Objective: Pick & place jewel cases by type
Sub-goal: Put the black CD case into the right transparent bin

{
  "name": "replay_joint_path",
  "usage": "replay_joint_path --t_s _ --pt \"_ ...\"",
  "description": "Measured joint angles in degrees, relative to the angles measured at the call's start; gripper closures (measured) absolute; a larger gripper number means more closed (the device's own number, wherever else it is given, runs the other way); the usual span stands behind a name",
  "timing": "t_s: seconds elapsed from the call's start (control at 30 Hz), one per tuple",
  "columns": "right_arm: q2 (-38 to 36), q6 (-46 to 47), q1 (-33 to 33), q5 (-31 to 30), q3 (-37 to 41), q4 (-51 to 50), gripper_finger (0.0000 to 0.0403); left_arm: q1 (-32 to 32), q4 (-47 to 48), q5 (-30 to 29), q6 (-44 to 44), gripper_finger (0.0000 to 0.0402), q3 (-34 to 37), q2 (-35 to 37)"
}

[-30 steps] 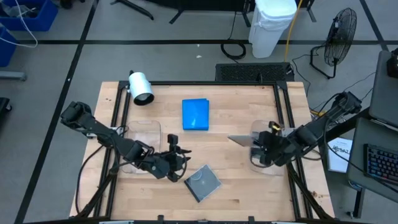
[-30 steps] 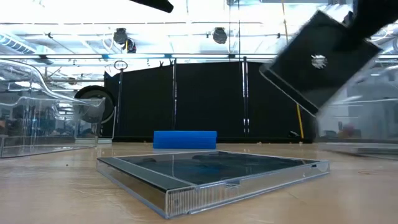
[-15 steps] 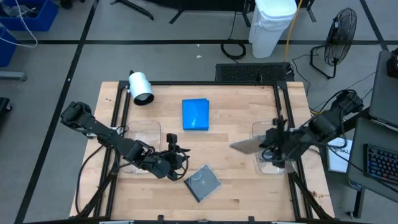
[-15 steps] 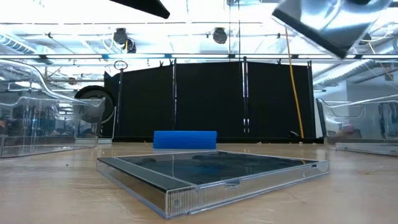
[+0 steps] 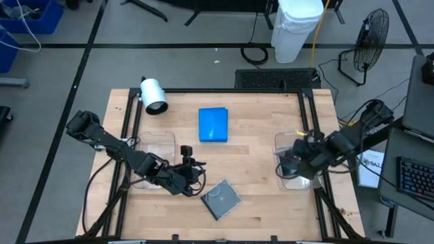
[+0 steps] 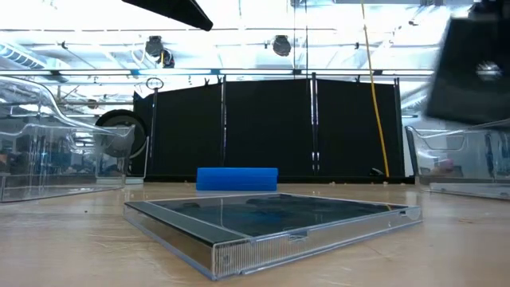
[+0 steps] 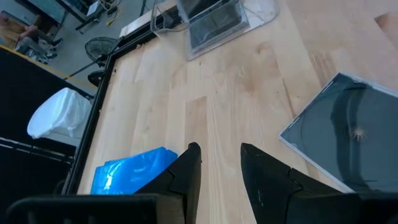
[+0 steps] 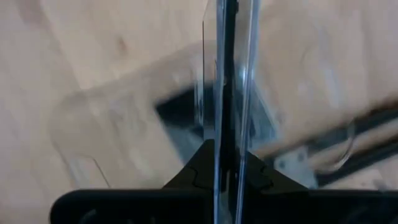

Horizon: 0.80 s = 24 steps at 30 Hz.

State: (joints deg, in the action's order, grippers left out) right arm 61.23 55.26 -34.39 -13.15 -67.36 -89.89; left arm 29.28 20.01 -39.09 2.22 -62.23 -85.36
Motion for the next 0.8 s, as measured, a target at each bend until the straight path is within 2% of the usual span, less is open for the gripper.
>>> replay_joint_path --t_s 0.23,0.4,0.57,0.8 --pt "3.92 2.91 0.7 0.9 8.92 1.56 0.0392 0.0 -0.03 0.0 0.02 0.0282 0.02 0.0" --pt "6.49 2.77 0.7 0.82 10.37 2.42 0.0392 0.0 -0.04 0.02 0.04 0.0282 0.02 0.0" --pt "7.55 3.14 1.24 -1.84 10.37 3.42 0.0393 0.0 -0.04 0.01 0.04 0.0282 0.02 0.0" --pt "7.86 9.93 1.39 -8.47 10.01 2.69 0.0393 0.0 -0.07 0.0 0.07 0.0282 0.02 0.0"
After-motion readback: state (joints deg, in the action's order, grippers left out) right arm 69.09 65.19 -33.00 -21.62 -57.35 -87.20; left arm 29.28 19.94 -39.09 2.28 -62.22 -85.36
